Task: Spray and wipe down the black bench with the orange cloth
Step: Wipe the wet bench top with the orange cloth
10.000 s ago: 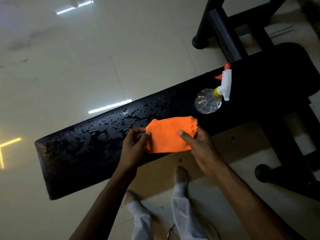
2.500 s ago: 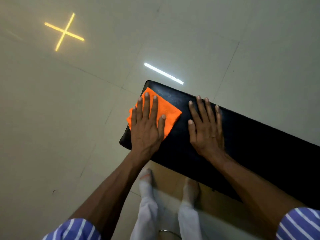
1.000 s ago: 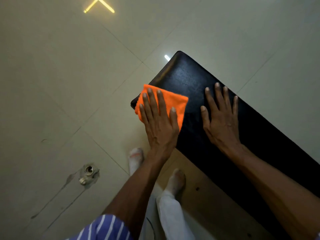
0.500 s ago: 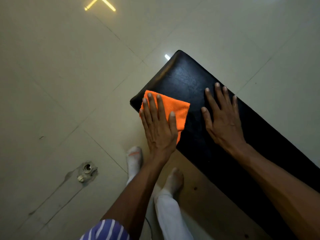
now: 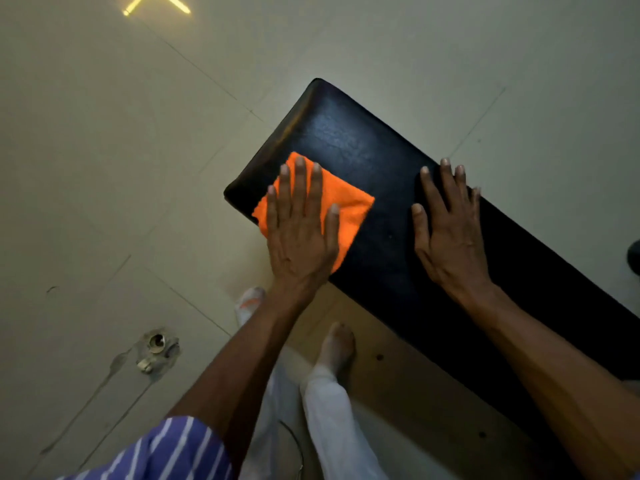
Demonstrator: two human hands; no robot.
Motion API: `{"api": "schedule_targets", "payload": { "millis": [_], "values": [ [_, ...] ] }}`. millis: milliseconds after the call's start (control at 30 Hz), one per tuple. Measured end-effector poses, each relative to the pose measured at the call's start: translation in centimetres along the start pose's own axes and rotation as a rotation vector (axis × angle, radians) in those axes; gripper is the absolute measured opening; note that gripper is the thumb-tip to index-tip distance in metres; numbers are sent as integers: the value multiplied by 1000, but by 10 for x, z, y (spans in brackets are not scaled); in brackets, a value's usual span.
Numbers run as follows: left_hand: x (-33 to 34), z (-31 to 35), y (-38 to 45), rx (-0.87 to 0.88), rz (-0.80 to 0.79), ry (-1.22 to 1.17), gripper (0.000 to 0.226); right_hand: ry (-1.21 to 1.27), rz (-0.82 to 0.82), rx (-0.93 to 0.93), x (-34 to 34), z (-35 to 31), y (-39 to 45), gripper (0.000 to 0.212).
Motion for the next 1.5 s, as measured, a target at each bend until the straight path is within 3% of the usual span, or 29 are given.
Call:
{"api": "schedule_targets", "payload": {
  "millis": [100,200,300,433,500,667,733,867,1000,1233,1367,1500],
  "values": [
    [2,11,1,-56,32,5,62,11,2,77,-4,16,-11,58],
    [10,47,-42,182,-80,-33,63,2,-20,72,-6,21,-26,58],
    [9,38,-36,324,-117,-14,63,-6,-22,76,-6,29,-37,59],
    [8,22,7,134,-36,66,63,-9,13,100,-4,38,-48,60],
    [13,42,-9,130,-56,54,64,-1,31,127,-3,39,-56,60],
    [19,67,-61,490,-235,-11,64,-4,48,202,-4,46,-76,60],
    [16,60,-37,469,-185,4,63,-13,35,227,-4,51,-83,60],
    [19,67,-16,238,-115,19,64,-2,41,269,-3,51,-92,60],
    [30,90,-73,513,-248,-37,65,47,54,346,-6,46,-99,59],
    [10,62,-43,741,-376,-57,66,103,78,465,-10,33,-110,57],
    [-15,21,-6,649,-389,-20,65,155,154,482,-14,-2,-108,57],
    [-24,-2,23,643,-442,18,65,141,236,369,1,-56,-97,58]
  ]
}}
Point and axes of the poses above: each hand's wrist, its own y-axis towards the middle knuckle, its own x-axis out of the palm, z = x × y, the point moved 5 cm from there along y, towards the middle knuckle, and after that the axes turned 5 degrees about -y, right-handed, at the moved point
